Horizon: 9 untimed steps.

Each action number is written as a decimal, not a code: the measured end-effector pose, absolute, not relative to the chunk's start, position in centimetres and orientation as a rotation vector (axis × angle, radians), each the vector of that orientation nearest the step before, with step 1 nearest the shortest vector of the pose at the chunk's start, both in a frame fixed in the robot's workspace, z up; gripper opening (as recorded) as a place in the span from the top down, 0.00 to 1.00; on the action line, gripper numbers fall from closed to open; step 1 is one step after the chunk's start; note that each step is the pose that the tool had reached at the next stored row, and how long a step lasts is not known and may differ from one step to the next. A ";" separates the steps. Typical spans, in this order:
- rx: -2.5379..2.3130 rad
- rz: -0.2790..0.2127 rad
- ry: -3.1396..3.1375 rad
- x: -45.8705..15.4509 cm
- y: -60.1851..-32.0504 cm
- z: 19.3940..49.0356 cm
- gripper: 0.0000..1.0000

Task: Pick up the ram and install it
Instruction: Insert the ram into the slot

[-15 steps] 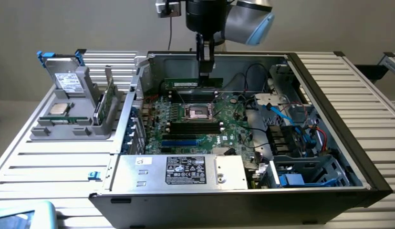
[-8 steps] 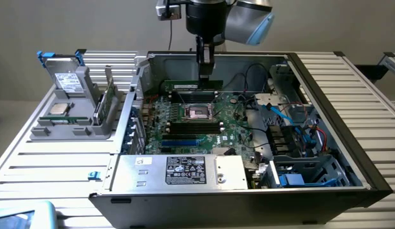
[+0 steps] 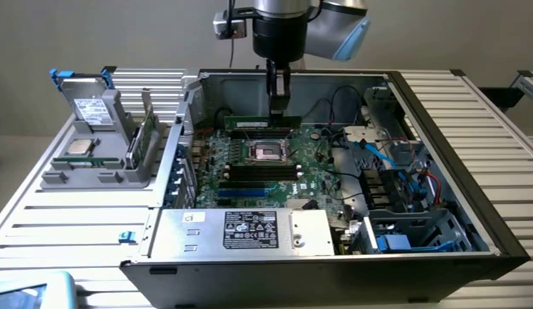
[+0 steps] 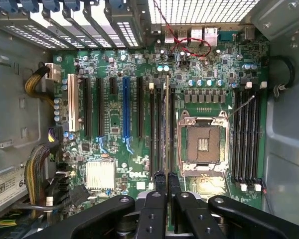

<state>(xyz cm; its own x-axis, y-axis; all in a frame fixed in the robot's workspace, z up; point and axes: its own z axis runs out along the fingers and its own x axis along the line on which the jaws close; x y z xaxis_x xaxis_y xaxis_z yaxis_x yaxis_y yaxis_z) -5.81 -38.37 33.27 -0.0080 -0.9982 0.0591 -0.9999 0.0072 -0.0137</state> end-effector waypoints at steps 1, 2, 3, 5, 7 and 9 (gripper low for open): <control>2.189 0.080 -2.206 -5.8 -38.4 33.1 0.87; 2.189 0.080 -2.206 -5.7 -38.5 32.9 0.87; 2.189 0.080 -2.206 -5.7 -38.6 32.8 0.87; 2.189 0.080 -2.206 -5.6 -38.8 32.5 0.87; 2.189 0.080 -2.206 -5.6 -39.1 32.2 0.87; 2.189 0.080 -2.206 -5.5 -39.3 32.0 0.87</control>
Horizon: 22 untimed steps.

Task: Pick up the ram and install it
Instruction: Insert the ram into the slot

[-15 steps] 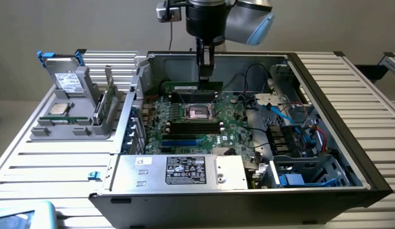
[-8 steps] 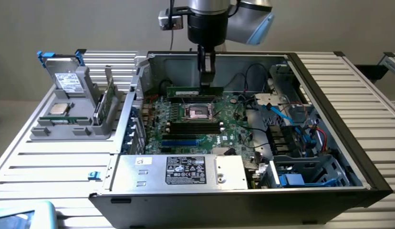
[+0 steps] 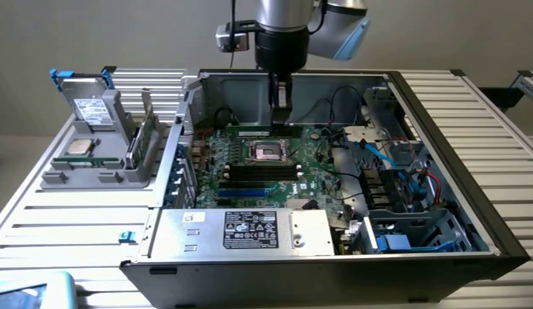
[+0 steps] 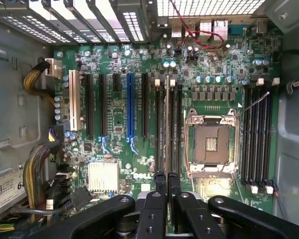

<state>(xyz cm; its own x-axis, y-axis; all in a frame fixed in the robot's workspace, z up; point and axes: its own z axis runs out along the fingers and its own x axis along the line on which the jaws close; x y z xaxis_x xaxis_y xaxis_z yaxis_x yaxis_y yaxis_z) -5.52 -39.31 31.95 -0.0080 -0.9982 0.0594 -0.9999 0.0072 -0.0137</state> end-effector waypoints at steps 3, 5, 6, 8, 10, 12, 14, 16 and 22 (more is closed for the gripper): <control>2.189 0.080 -2.206 -5.5 -39.6 31.5 0.87; 2.189 0.081 -2.206 -5.4 -39.8 31.3 0.87; 2.189 0.082 -2.205 -5.4 -39.8 31.1 0.87; 2.187 0.084 -2.204 -5.4 -39.8 30.9 0.87; 2.186 0.086 -2.203 -5.3 -39.8 30.6 0.87; 2.185 0.088 -2.202 -5.3 -39.8 30.3 0.87; 2.185 0.090 -2.201 -5.3 -39.8 30.0 0.87; 2.184 0.091 -2.201 -5.3 -39.8 29.7 0.87; 2.178 0.103 -2.194 -5.3 -39.8 29.1 0.87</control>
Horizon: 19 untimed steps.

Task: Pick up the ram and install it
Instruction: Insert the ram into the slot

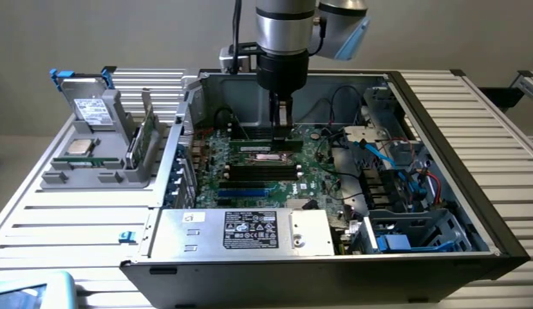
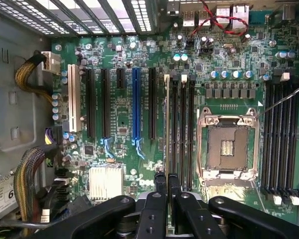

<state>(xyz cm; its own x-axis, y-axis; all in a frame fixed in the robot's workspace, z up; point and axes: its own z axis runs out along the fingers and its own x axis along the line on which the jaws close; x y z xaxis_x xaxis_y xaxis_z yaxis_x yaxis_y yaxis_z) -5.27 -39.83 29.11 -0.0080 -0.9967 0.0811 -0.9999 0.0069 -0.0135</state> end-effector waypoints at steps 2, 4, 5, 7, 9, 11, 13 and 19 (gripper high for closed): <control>2.178 0.103 -2.194 -5.3 -39.8 29.1 0.87; 2.178 0.103 -2.194 -5.3 -39.8 29.1 0.87; 2.178 0.103 -2.194 -5.3 -39.8 29.1 0.87; 2.178 0.104 -2.194 -5.3 -39.8 29.1 0.87; 2.176 0.107 -2.193 -5.3 -39.8 29.0 0.87; 2.174 0.111 -2.190 -5.3 -39.8 28.8 0.87; 2.174 0.112 -2.190 -5.3 -39.8 28.6 0.87; 2.174 0.112 -2.190 -5.3 -39.8 27.5 0.87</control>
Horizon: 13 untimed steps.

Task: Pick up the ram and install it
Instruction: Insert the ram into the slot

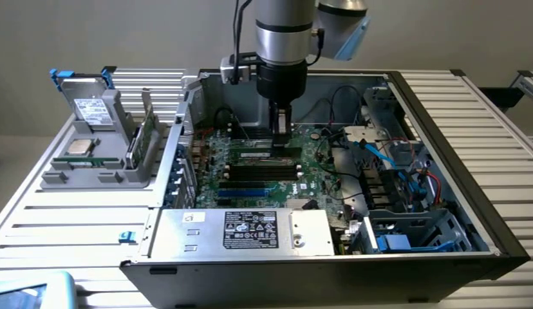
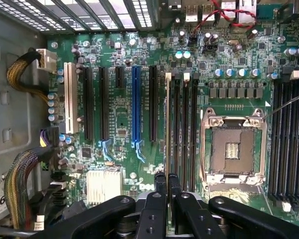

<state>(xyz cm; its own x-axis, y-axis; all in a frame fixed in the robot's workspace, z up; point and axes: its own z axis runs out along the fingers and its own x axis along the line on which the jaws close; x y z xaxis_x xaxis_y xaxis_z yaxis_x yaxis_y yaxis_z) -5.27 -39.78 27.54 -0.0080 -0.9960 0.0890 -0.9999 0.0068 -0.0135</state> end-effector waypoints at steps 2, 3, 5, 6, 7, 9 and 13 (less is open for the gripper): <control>2.174 0.112 -2.190 -5.3 -39.8 27.2 0.87; 2.174 0.112 -2.190 -5.3 -39.8 27.0 0.87; 2.174 0.112 -2.190 -5.3 -39.8 26.6 0.87; 2.174 0.112 -2.190 -5.3 -39.8 26.4 0.87; 2.174 0.112 -2.190 -5.3 -39.8 26.3 0.87; 2.174 0.112 -2.190 -5.3 -39.8 25.9 0.87; 2.173 0.113 -2.190 -5.3 -39.8 25.2 0.87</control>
